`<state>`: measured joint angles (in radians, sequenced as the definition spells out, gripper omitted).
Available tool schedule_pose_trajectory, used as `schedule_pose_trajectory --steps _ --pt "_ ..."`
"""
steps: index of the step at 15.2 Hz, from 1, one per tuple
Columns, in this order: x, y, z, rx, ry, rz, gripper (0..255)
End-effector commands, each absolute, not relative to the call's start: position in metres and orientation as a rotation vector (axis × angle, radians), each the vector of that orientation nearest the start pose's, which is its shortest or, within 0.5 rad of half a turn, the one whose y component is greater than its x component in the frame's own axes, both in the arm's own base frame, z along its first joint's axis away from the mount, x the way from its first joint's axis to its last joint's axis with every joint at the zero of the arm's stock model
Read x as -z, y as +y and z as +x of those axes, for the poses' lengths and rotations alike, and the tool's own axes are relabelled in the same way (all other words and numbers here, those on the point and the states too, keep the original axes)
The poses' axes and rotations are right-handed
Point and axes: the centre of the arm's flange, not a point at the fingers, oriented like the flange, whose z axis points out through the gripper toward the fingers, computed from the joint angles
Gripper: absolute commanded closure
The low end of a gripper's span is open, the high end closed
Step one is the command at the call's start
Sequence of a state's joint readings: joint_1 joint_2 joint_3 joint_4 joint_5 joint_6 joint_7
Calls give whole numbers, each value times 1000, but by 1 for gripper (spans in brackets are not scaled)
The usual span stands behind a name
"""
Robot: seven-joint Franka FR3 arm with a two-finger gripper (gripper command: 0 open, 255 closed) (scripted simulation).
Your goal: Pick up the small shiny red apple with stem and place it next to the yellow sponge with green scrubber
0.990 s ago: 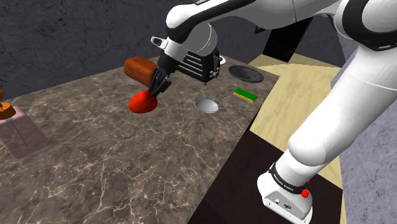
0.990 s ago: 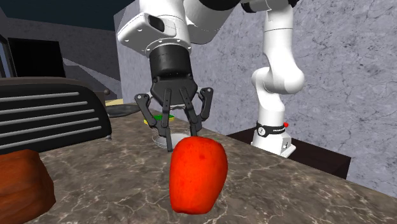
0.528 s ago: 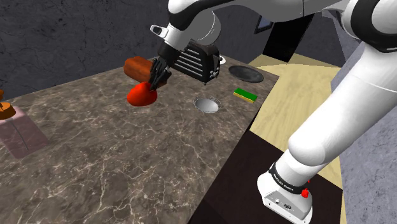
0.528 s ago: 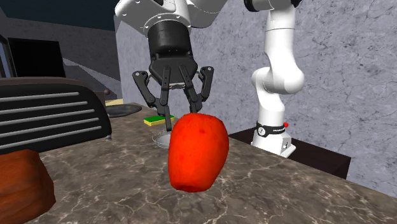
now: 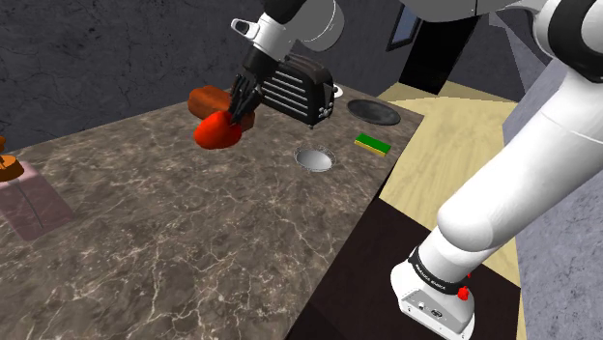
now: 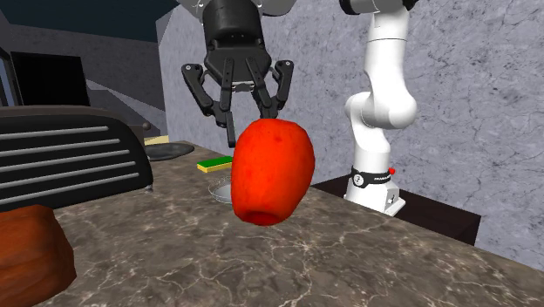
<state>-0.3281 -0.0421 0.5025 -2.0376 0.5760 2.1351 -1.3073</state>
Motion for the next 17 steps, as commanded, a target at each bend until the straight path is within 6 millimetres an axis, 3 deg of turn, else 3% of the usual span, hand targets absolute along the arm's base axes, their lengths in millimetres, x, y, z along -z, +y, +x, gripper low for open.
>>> schedule_pose_trajectory --steps 1,17 --pt "-480 105 538 524 -1559 -2273 255" --pt "-481 -84 443 524 -1559 -2273 255"
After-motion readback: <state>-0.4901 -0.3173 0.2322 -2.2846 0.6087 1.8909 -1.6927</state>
